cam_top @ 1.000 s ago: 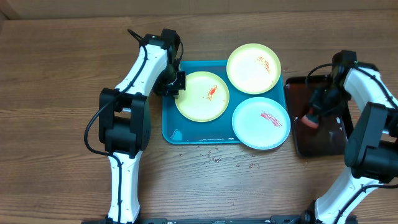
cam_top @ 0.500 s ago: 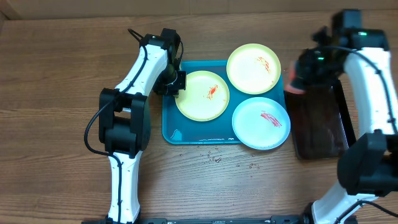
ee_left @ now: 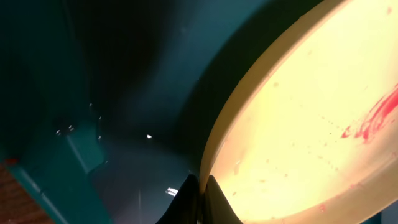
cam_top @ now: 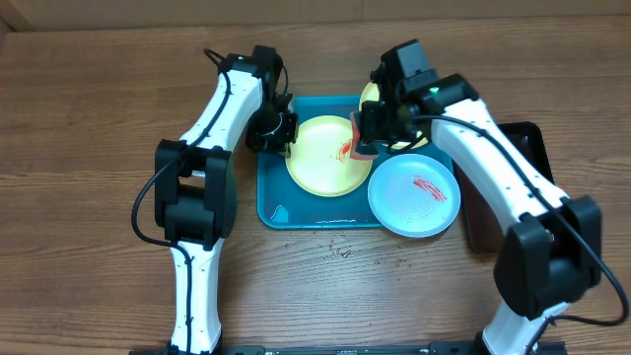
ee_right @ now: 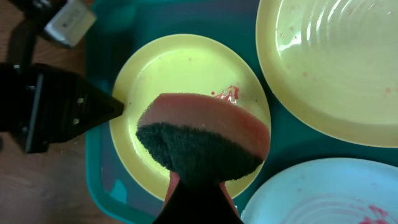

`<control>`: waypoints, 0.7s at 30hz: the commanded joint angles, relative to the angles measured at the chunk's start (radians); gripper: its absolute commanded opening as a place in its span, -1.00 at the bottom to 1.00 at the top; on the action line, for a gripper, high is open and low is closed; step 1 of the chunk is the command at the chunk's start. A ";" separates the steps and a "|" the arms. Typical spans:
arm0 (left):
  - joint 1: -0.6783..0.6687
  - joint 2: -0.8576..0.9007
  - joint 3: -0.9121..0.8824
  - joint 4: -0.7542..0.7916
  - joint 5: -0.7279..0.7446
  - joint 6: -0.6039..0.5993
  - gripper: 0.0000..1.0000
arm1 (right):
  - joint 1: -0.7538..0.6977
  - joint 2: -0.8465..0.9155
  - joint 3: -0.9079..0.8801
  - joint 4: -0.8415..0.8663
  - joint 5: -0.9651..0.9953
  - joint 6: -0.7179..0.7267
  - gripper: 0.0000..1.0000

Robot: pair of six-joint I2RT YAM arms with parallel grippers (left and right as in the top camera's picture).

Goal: Clean dirty plates on tray and stack at the side
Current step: 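Carry the sponge with the right gripper onto the left yellow plate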

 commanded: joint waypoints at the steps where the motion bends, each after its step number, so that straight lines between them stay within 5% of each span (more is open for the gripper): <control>1: 0.031 0.009 0.006 -0.018 0.031 0.066 -0.92 | 0.014 0.085 -0.011 0.027 0.029 0.077 -0.92; 21: 0.039 0.009 0.006 -0.083 0.043 0.148 -0.91 | 0.087 0.337 -0.011 0.182 -0.133 0.175 -0.92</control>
